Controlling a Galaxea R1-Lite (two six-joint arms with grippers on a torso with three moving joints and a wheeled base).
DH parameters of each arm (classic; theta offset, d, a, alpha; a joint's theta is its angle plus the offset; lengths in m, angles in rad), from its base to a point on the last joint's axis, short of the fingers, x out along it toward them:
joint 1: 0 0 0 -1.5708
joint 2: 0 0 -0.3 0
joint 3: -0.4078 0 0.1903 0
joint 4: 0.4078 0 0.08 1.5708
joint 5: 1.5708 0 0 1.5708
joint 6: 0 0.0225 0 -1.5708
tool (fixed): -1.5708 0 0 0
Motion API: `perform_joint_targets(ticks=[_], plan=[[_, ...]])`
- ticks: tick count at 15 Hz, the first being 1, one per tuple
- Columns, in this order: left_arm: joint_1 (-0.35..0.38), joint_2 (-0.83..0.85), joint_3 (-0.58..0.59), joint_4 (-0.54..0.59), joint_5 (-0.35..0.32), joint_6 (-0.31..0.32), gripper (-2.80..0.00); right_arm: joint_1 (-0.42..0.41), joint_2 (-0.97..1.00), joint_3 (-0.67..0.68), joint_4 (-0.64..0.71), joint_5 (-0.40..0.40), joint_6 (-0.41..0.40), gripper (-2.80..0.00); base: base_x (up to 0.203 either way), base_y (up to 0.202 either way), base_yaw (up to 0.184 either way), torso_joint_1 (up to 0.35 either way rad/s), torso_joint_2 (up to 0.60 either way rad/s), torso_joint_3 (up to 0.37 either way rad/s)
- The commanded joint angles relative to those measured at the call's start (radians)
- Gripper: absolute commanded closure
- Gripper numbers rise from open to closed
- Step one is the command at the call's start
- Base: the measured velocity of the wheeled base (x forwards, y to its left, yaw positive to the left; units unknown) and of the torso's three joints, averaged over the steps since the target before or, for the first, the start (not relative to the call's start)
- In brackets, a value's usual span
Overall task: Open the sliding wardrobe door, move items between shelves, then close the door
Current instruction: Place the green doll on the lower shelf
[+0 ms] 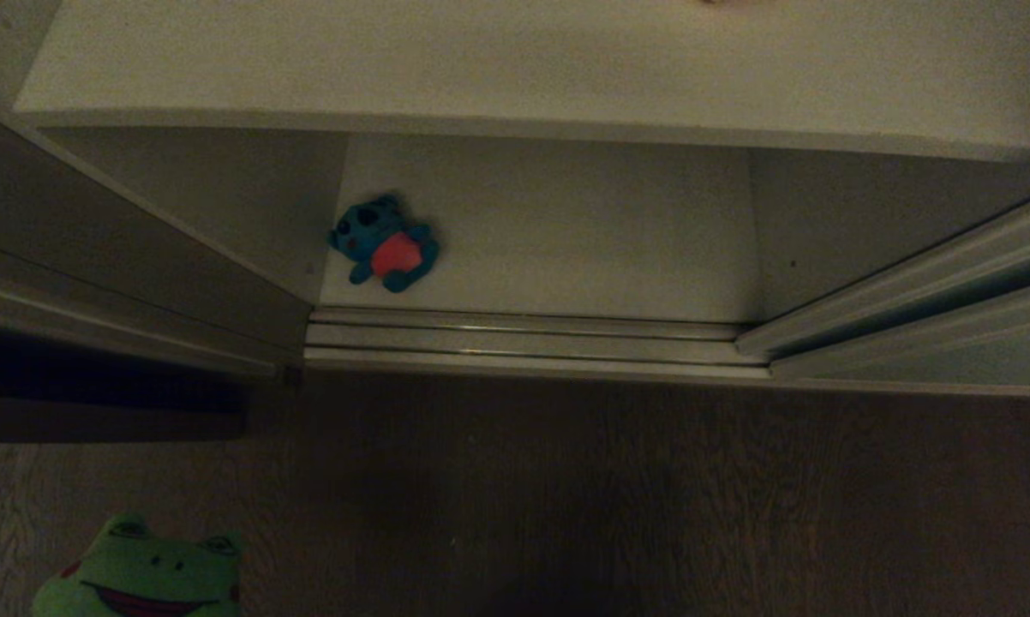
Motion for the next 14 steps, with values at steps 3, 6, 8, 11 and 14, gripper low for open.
perform_joint_targets(ticks=[3,6,8,11,14], plan=[[0.001,0.002,-0.001,0.002,-0.003,-0.002,0.00,0.000,0.000,0.000,0.001,0.001,0.000,0.00,0.000,0.000,0.000,0.005,0.00,-0.194],[0.001,0.002,0.003,-0.007,-0.005,-0.025,0.00,0.000,0.000,0.000,-0.001,0.001,-0.001,0.00,0.000,0.000,0.000,0.002,0.00,-0.197],[-0.001,0.002,0.005,-0.011,-0.001,-0.050,0.00,0.000,0.000,0.000,0.001,0.001,0.000,0.00,0.000,0.000,0.000,0.005,0.00,-0.141],[0.001,0.002,0.005,-0.011,-0.001,-0.045,0.00,0.000,0.000,0.000,0.001,0.001,-0.001,0.00,0.000,0.000,0.000,0.001,0.00,-0.022],[0.001,0.016,-0.076,0.012,-0.030,-0.028,0.00,0.000,0.000,0.000,0.001,0.001,-0.001,0.00,0.000,0.000,0.000,0.000,0.00,0.000]])
